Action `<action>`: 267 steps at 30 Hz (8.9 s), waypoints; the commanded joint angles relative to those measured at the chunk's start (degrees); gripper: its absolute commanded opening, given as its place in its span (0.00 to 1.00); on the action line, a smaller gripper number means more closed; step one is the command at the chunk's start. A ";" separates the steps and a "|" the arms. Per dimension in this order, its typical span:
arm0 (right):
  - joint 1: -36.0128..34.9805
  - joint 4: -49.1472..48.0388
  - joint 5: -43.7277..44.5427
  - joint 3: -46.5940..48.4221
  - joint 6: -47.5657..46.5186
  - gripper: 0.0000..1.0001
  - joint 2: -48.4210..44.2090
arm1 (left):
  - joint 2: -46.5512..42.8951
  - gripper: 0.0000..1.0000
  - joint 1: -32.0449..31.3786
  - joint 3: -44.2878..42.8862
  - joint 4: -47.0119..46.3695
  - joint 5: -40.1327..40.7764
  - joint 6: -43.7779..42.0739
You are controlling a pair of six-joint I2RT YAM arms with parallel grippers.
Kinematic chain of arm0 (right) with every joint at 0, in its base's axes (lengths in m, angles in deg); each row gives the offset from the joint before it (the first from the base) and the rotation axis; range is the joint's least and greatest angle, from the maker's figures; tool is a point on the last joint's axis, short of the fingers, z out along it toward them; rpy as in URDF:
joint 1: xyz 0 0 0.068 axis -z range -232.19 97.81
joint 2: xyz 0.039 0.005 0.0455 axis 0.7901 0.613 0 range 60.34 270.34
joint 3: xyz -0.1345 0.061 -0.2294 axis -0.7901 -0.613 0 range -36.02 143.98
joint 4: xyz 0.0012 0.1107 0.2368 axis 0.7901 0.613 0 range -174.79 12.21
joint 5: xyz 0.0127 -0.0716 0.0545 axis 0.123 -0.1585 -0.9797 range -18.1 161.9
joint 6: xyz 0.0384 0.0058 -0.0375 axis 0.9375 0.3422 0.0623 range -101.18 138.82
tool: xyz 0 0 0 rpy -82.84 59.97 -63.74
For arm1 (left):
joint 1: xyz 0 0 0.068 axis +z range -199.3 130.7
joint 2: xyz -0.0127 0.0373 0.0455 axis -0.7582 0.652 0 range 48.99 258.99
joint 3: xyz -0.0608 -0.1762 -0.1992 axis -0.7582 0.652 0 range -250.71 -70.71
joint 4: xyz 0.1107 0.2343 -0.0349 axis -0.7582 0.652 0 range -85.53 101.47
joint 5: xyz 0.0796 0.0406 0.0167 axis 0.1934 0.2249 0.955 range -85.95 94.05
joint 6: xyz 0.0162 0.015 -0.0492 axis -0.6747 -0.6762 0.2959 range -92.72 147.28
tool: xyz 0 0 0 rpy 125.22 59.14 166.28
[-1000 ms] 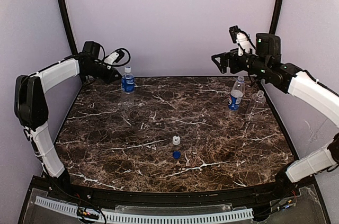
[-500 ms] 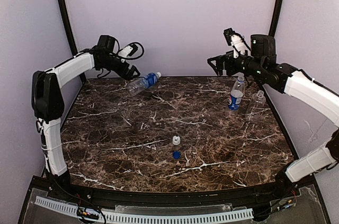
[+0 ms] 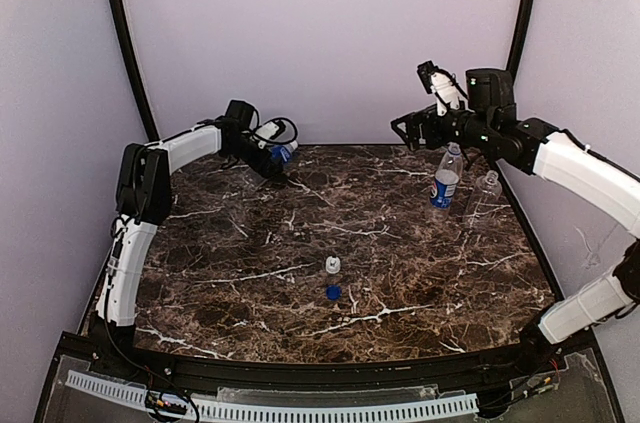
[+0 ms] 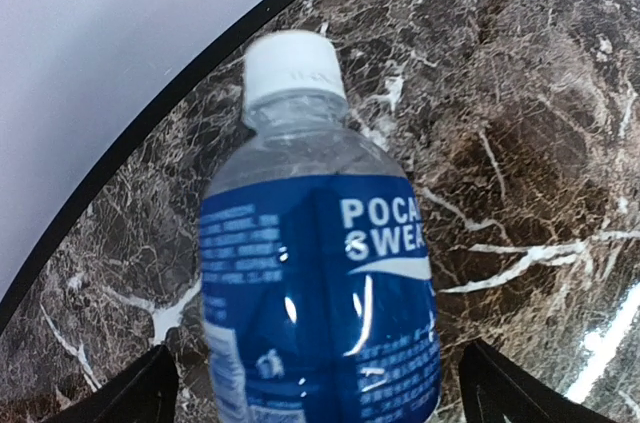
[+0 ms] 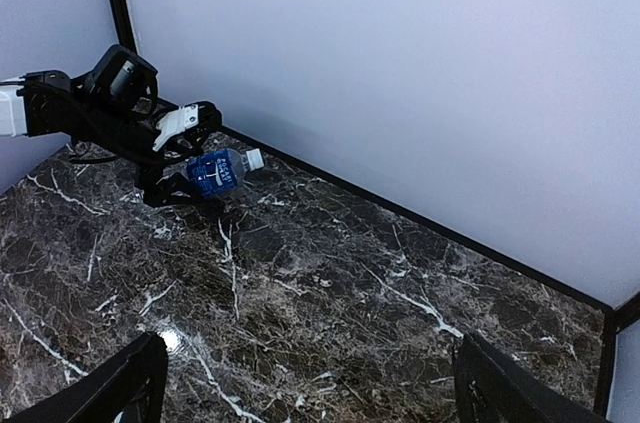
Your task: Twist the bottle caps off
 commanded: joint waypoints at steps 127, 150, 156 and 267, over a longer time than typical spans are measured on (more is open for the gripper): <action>-24.67 17.56 -15.18 42.73 6.97 0.72 21.88 | -83.97 0.40 -14.88 72.90 -18.42 -3.52 -13.47; -21.09 20.27 -20.86 50.62 24.90 0.52 30.72 | -83.36 0.35 -17.85 77.88 -33.56 16.05 -23.96; -20.72 19.48 -22.37 49.48 24.83 0.25 30.46 | -83.23 0.35 -17.95 78.01 -33.70 15.59 -24.14; -39.63 37.31 -4.24 34.76 -64.55 0.00 24.75 | -87.48 0.28 -18.56 81.19 -7.22 -30.15 -16.44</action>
